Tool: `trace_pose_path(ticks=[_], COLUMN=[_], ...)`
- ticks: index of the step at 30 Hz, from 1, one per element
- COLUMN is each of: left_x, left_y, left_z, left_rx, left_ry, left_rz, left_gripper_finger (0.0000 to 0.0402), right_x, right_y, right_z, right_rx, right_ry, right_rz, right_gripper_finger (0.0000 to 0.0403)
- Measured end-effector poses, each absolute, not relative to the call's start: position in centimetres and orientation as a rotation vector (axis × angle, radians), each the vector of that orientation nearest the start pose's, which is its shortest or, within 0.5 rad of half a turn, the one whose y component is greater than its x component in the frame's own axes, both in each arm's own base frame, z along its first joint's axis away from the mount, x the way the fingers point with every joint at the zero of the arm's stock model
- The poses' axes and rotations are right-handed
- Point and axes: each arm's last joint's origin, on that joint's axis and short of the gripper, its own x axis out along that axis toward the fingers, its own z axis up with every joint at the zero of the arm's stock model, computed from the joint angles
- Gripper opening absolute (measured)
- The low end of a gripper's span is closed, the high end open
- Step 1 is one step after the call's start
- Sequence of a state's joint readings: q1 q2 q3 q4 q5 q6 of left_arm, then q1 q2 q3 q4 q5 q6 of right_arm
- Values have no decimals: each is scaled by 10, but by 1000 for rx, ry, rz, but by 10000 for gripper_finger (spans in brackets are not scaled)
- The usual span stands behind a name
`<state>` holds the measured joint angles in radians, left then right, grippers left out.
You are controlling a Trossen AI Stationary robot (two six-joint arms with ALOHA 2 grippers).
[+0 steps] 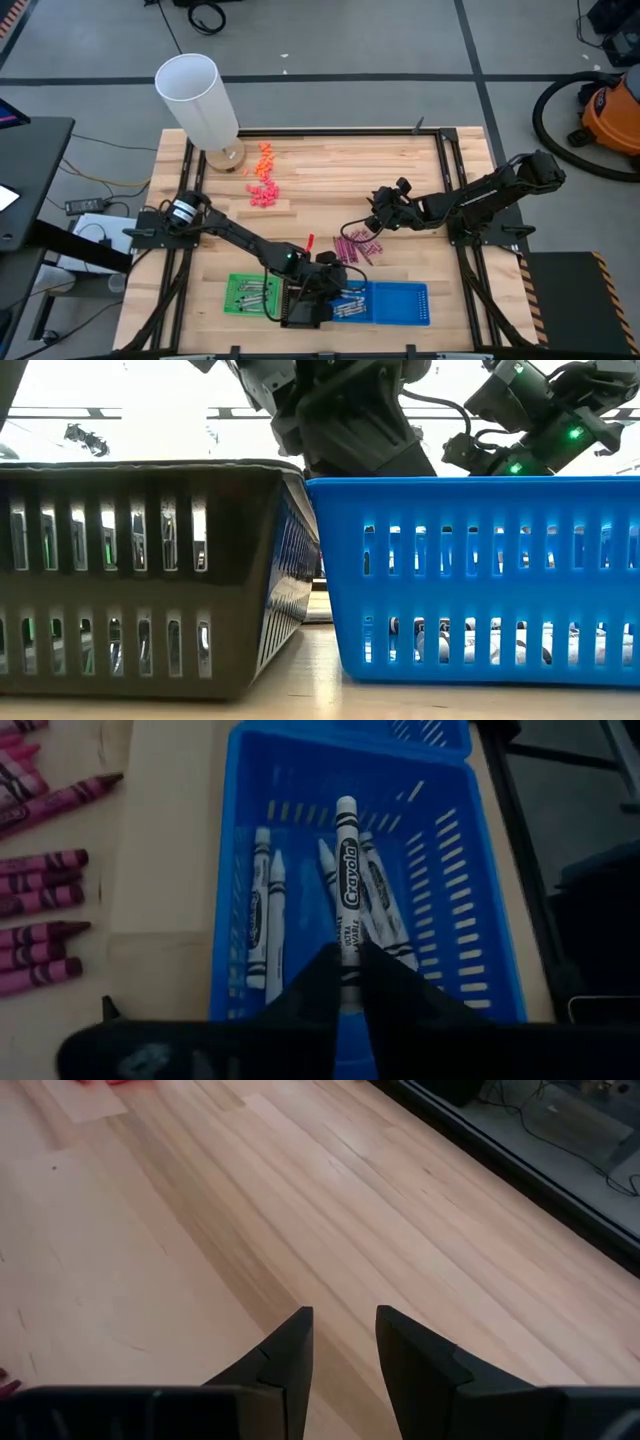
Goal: Sort crayons
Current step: Put the white crayon into the left blue bin, then put the red crayon into the right blue bin
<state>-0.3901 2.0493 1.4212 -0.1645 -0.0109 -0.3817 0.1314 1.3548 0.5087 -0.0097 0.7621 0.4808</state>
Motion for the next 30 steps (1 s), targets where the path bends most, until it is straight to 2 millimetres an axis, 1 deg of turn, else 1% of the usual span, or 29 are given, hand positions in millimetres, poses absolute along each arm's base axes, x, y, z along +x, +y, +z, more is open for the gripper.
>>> trace_pose_path(ticks=[7,9,11,15,18,20,25,30], left_x=[409,409,408,405,406,407,410,412], left_y=[-168,-168,-167,-160,-152,-145,-123,-98], left_z=[172,174,179,191,197,200,197,193], left_rx=[-196,-194,-190,-169,-156,-115,83,215], left_ry=[847,843,833,825,819,810,835,885], left_rz=[-202,-204,-208,-198,-181,-182,-178,-184], left_gripper_finger=[107,121,131,133,134,134,134,134], right_x=[230,230,230,230,230,230,230,231], right_y=[10,10,10,10,10,10,11,11], right_z=[151,151,151,151,151,151,151,151], right_rx=[68,68,68,70,71,72,81,81], right_ry=[618,619,619,620,621,621,618,617], right_rz=[-752,-752,-752,-748,-746,-745,-733,-730], right_gripper_finger=[122,122,122,122,122,122,122,122])
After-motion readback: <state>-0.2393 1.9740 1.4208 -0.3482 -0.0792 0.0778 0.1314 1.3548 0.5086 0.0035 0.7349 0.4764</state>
